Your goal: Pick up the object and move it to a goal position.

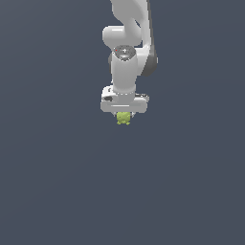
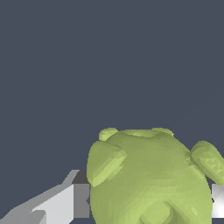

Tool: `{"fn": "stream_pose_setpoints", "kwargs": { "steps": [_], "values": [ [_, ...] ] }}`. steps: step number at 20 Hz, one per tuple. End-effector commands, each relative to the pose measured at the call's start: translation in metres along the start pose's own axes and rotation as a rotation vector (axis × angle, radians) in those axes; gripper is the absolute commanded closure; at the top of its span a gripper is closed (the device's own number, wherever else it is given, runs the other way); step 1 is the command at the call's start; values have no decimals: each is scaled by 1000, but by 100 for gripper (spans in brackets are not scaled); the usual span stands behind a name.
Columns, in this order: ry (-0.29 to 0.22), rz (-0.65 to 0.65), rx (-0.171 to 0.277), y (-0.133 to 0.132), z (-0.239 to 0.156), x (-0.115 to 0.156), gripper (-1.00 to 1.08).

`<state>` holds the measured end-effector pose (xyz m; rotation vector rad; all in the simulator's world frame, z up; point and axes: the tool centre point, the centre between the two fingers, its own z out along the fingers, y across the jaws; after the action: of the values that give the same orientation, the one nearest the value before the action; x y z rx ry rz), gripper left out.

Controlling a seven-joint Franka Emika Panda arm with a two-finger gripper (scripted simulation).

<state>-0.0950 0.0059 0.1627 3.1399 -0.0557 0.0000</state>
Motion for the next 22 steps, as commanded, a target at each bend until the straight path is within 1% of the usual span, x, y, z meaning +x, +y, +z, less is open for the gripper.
{"fn": "stream_pose_setpoints", "kwargs": {
  "steps": [1,8,13,18,22],
  "values": [
    [0,0,-1,-12,-25,-7,108],
    [0,0,-2,-46,-96,-24,108],
    [0,0,-2,-67,-140,-34,108],
    [0,-1,0,-83,-173,-41,108],
    [0,0,0,-92,-191,-44,108]
  ]
}}
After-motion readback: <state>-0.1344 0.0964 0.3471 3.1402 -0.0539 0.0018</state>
